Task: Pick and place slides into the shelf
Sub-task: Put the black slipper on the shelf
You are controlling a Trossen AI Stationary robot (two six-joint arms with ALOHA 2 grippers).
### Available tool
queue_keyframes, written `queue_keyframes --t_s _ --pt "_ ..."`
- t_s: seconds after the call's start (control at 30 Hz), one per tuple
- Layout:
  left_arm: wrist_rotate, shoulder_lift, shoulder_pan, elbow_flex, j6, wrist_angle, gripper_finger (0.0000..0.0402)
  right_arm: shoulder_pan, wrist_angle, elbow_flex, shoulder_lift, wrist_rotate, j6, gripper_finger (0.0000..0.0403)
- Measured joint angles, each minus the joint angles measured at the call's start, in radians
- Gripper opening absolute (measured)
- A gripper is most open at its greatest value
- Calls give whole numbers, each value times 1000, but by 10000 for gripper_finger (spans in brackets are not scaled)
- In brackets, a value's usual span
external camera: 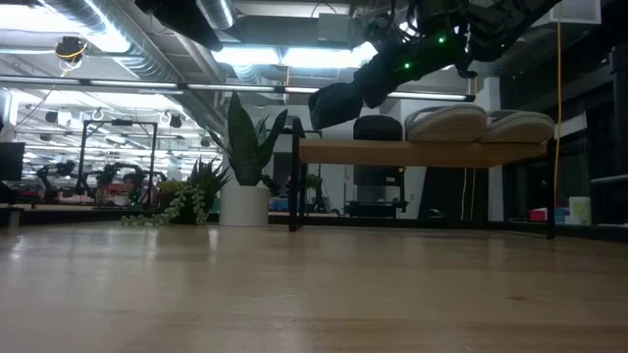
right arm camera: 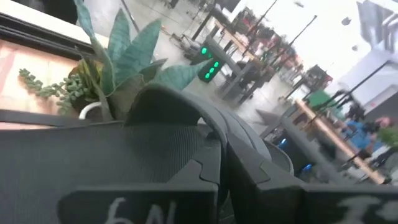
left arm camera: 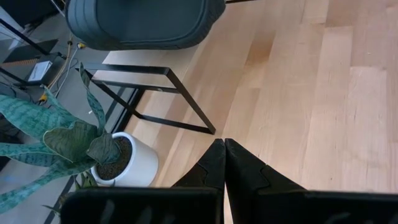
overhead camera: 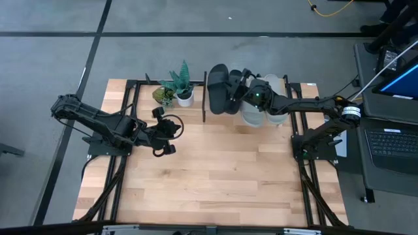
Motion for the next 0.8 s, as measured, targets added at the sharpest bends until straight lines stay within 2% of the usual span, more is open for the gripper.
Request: queue_keyframes --t_s 0.13,0.33,0.8 --pt "0 0 0 0 0 0 0 13 50 4 -3 -3 -50 12" --pt "0 0 0 0 0 0 0 13 -64 51 3 -4 -48 12" --pt "0 0 0 0 0 0 0 19 -61 62 66 -3 -49 13"
